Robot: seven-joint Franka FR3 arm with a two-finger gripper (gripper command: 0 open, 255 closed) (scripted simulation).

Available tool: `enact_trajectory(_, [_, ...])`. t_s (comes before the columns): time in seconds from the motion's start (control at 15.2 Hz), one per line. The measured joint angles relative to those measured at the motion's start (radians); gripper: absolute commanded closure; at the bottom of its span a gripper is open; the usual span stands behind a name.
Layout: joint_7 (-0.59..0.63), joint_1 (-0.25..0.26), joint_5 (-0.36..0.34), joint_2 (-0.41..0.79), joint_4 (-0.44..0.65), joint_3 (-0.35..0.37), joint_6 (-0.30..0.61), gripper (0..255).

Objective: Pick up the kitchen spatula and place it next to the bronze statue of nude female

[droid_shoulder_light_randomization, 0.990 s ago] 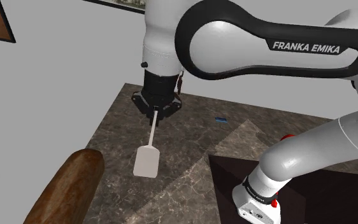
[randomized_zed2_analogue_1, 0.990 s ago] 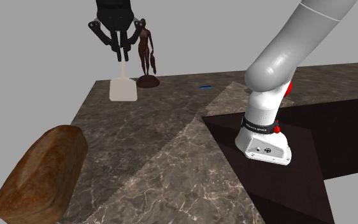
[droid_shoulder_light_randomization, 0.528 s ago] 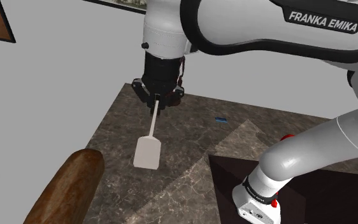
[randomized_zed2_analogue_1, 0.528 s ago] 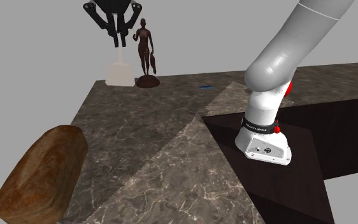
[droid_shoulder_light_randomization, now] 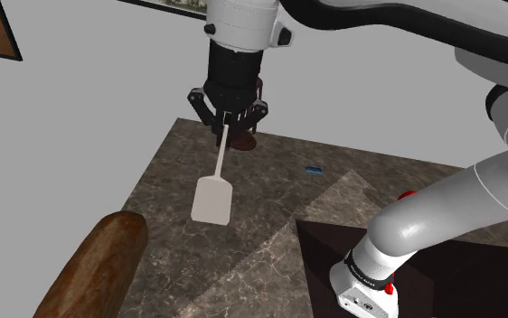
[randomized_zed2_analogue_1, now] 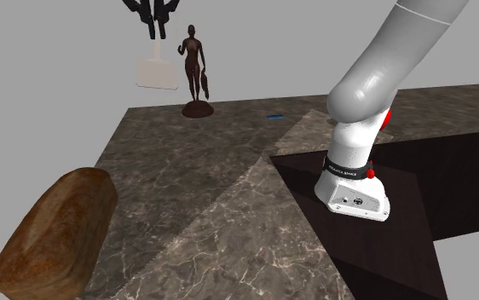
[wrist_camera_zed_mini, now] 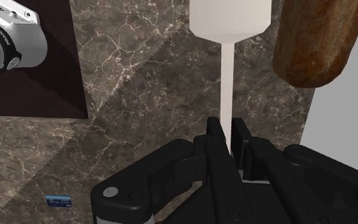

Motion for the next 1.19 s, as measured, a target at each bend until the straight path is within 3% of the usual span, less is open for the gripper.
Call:
enact_trajectory(0.92, [0.065, -0.037, -0.084, 0.127, 0.280, 0.069, -0.186, 255])
enact_trajectory(1.19, [-0.004, -0.057, -0.094, 0.131, 0.278, 0.020, -0.186, 255])
